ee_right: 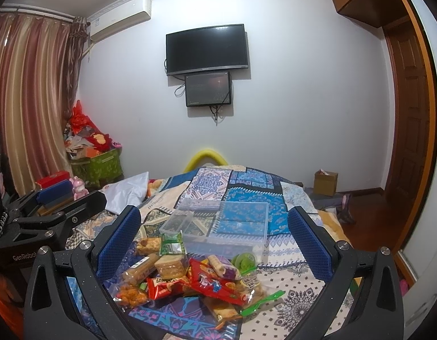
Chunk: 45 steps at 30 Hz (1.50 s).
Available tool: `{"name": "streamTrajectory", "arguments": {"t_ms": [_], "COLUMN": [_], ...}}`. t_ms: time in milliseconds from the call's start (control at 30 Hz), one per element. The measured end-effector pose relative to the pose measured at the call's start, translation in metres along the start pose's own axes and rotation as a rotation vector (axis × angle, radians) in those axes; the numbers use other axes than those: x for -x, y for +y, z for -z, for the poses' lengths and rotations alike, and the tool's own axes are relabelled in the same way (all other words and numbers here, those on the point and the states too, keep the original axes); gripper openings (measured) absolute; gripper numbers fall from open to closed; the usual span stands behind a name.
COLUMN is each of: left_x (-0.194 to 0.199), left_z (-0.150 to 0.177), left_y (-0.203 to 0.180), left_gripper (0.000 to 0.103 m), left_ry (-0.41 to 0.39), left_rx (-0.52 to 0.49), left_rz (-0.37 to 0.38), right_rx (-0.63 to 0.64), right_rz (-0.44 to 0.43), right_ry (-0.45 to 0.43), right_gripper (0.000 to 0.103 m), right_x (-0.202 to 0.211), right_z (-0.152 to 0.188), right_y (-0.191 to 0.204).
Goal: Organize snacks
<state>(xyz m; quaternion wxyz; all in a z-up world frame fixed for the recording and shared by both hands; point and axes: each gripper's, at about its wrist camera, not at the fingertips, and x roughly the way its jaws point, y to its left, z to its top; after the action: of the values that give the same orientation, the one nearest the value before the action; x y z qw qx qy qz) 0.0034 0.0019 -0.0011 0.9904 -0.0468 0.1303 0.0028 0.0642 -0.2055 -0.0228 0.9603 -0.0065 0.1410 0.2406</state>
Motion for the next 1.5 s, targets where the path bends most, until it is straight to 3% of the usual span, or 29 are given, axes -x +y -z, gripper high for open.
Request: {"name": "streamTrajectory", "arguments": {"t_ms": [300,467,600,767,867,1133,1500], "left_x": [-0.016,-0.034,-0.057,-0.089,-0.106,-0.150,-0.183], "left_z": [0.009,0.024,0.043,0.075,0.090,0.114,0.144], "left_y": [0.004,0.011,0.019,0.034,0.045,0.082,0.101], "left_gripper": [0.103,0.103,0.103,0.103,0.092,0.087,0.055], "left_ry": [0.032,0.057,0.134,0.293,0.385,0.550,0.695], "left_rx": [-0.011,-0.015,-0.028,-0.040,-0.004,0.127,0.164], "left_rz": [-0.012,0.002,-0.028,-0.056,-0.036,-0.067,-0.074], "right_rx": [-0.007,0.017,0.043,0.029,0.001,-0.090,-0.100], "right_rz": [-0.010,0.004,0.032,0.034,0.048,0.015,-0.036], "right_ry": [0.022,0.080,0.158,0.290,0.359,0.474,0.592], "right_gripper": [0.103,0.103,0.103,0.103,0.103,0.102,0.070], "right_x": [-0.013,-0.027,-0.044,-0.070,-0.085,-0.116,-0.151], "right_z": [0.007,0.019,0.036,0.060,0.071,0.092,0.115], "right_y": [-0.004,-0.010,-0.018,-0.036,-0.048,-0.073,-0.080]}}
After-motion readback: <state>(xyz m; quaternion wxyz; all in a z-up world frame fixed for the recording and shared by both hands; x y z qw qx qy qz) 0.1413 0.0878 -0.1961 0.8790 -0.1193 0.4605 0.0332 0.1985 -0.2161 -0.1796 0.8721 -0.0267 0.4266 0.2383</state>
